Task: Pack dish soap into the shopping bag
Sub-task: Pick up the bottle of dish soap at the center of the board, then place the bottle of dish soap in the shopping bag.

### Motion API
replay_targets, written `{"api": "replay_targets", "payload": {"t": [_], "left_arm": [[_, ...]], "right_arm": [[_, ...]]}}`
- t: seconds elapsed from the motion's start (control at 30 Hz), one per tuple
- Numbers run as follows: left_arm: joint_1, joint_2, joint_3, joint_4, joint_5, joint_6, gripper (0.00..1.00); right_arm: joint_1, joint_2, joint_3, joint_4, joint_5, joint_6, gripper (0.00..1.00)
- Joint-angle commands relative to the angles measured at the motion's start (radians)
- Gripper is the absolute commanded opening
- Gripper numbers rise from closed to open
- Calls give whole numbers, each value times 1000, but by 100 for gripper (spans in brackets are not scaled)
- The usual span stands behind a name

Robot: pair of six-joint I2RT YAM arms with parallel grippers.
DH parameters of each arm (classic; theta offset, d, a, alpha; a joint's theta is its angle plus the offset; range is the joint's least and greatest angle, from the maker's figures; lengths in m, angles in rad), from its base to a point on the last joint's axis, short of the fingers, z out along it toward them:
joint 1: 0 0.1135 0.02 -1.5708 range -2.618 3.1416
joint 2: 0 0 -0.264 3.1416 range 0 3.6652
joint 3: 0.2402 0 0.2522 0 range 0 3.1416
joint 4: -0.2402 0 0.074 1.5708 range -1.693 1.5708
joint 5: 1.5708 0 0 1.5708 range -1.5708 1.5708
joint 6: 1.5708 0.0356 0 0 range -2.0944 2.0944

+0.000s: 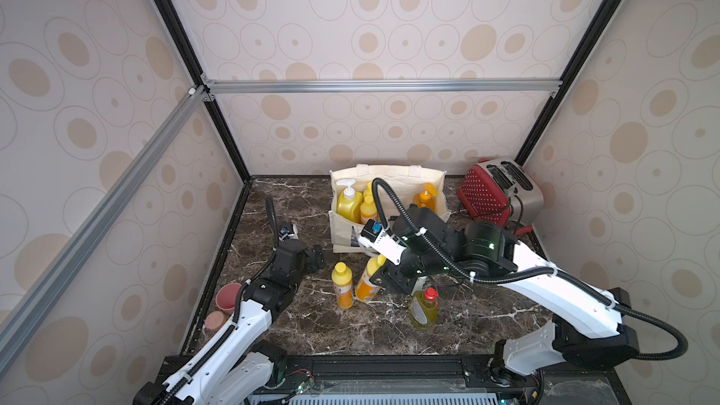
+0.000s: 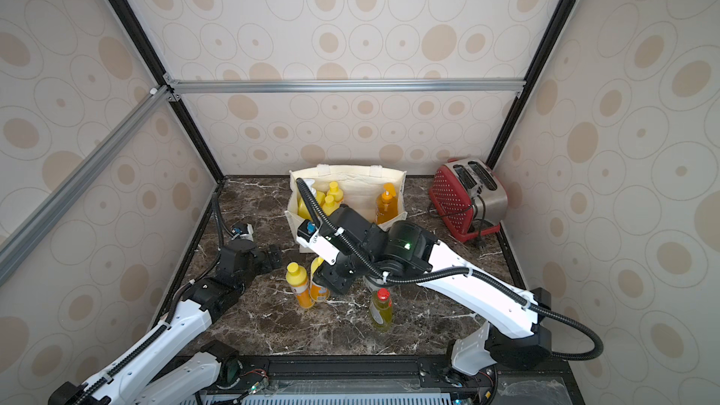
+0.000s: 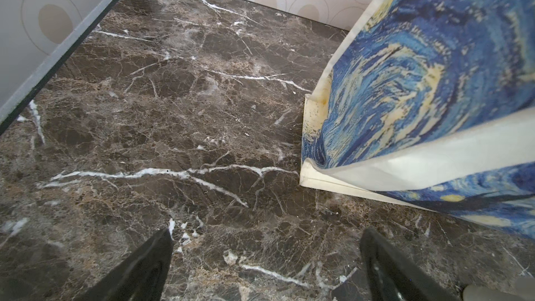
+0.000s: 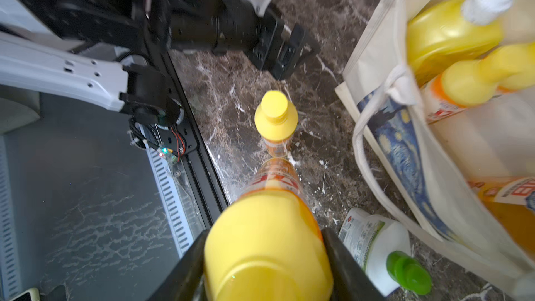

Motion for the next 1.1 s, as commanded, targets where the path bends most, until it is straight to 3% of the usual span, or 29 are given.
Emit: {"api": "replay_targets", "payload": {"t": [0.0,0.2,0.6,1.07], "left_arm": [[2,15,32,13,-3,5,99],[2,27,37,10,-3,5,99],[1,38,41,11,-3,4,99],[1,35,36,15,-3,2,99]], "right_arm": [[-64,-45,104,13,-52,-32,41],[-230,-22,278,-4,-181,-58,41],[-494,96,512,1,-263,-57,39],[-517,315,487,122,-31,-166,39]]}}
